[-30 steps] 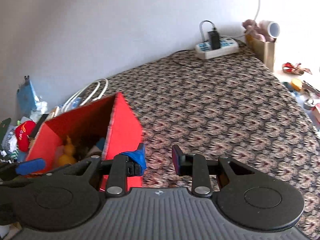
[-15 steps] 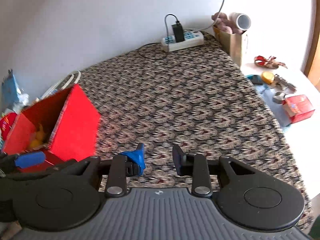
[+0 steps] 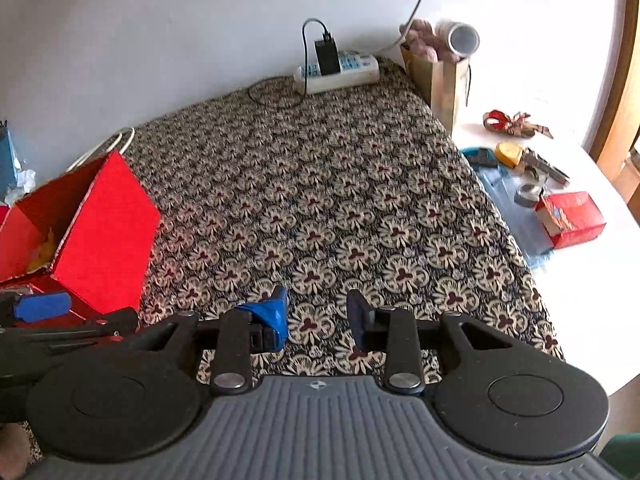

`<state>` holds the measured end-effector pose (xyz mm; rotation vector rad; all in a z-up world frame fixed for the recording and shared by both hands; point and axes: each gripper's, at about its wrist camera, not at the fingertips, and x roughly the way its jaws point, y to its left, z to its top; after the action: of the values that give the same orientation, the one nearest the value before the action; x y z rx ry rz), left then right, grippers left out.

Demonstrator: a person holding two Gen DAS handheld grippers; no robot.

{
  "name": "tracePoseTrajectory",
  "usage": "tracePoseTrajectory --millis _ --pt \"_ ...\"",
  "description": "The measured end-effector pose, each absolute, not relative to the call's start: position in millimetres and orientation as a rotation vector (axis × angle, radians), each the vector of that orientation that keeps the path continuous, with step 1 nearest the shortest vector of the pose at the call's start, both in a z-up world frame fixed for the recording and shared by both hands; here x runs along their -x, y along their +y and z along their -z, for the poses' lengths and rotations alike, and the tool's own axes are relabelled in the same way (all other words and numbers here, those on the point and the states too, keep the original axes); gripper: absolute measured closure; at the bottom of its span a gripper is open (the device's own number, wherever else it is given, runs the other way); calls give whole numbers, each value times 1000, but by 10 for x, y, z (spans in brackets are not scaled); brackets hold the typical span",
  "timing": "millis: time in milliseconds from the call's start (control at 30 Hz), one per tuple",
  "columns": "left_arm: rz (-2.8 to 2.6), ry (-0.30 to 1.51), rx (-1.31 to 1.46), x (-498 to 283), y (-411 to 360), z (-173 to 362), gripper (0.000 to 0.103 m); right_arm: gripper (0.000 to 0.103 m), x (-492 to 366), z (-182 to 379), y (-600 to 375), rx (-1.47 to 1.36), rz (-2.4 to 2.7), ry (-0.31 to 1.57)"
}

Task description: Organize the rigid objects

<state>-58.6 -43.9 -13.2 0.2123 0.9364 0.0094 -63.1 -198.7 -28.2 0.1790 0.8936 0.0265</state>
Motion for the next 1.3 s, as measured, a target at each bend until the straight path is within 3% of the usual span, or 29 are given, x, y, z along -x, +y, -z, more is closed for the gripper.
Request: tracePoseTrajectory --millis 600,1300 --pt "-59 1041 -193 540 -483 338 38 87 603 402 -1878 -161 -101 996" --pt "-77 1066 -125 686 210 176 38 87 541 146 -1135 -161 -139 1012"
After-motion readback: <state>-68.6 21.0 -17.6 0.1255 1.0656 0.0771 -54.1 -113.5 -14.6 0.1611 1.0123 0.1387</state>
